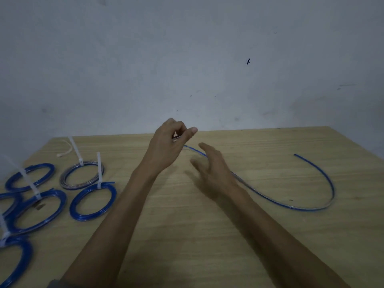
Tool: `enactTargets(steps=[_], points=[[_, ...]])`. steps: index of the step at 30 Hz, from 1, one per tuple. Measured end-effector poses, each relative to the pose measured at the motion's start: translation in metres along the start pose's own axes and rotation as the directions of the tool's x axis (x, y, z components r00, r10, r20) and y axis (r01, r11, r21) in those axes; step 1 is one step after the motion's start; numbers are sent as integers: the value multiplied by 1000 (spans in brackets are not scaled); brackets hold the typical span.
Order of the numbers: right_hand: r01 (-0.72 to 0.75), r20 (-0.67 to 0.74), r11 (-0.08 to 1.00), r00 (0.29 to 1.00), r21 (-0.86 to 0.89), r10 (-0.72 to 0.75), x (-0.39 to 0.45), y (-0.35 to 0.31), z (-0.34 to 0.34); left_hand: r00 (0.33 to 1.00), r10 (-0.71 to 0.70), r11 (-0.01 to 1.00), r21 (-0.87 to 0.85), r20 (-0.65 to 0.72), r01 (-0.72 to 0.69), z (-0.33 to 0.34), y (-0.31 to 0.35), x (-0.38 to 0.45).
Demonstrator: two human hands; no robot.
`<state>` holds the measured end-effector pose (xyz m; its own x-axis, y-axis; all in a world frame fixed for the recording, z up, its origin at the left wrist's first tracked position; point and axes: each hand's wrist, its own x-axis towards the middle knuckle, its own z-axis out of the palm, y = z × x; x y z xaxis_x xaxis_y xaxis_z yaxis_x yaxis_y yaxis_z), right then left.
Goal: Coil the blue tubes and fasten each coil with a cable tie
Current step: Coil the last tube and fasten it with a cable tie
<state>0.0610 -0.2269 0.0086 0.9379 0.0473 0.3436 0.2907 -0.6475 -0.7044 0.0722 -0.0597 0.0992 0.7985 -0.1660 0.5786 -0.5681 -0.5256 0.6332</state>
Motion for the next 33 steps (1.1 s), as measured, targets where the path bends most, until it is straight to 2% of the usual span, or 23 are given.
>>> enactTargets(steps=[2,4,7,10,12,15,19,21,24,26,28,30,33], points=[[87,126,994,988,61,-95,-10,-15,19,998,-11,999,-52,58,14,-1,10,0],[185,141,981,971,56,-191,-12,-20,32,989,-52,981,-179,142,77,-4,24,-3],[150,163,983,973,102,-166,-6,-20,34,965,-116,894,-399,236,205,-6,39,-4],[150,134,988,980,-27,-146,1,-9,31,918,-144,796,-508,369,329,-13,49,-5],[187,169,961,974,-206,-153,6,4,26,850,-84,815,-454,520,359,-22,54,-8],[178,237,902,968,-394,-87,9,21,21,694,-6,899,-300,720,320,-32,61,-15],[-16,52,888,998,-459,45,11,26,13,532,17,949,-181,847,257,-31,65,-19],[-3,61,845,997,-535,43,13,29,11,480,-2,963,-127,877,237,-30,62,-20],[6,75,850,996,-527,39,13,26,9,449,-51,973,-57,892,224,-26,56,-20],[-47,20,906,998,-421,62,14,18,1,447,-103,978,8,888,208,-24,52,-20],[-155,-70,964,987,-218,143,20,8,-16,475,-167,977,81,864,196,-21,46,-19],[-180,-143,983,974,-32,174,27,1,-32,575,-225,971,136,787,194,-19,36,-15],[-165,-183,950,959,265,218,29,-18,-54,795,-268,962,190,543,194,-15,13,-8]])
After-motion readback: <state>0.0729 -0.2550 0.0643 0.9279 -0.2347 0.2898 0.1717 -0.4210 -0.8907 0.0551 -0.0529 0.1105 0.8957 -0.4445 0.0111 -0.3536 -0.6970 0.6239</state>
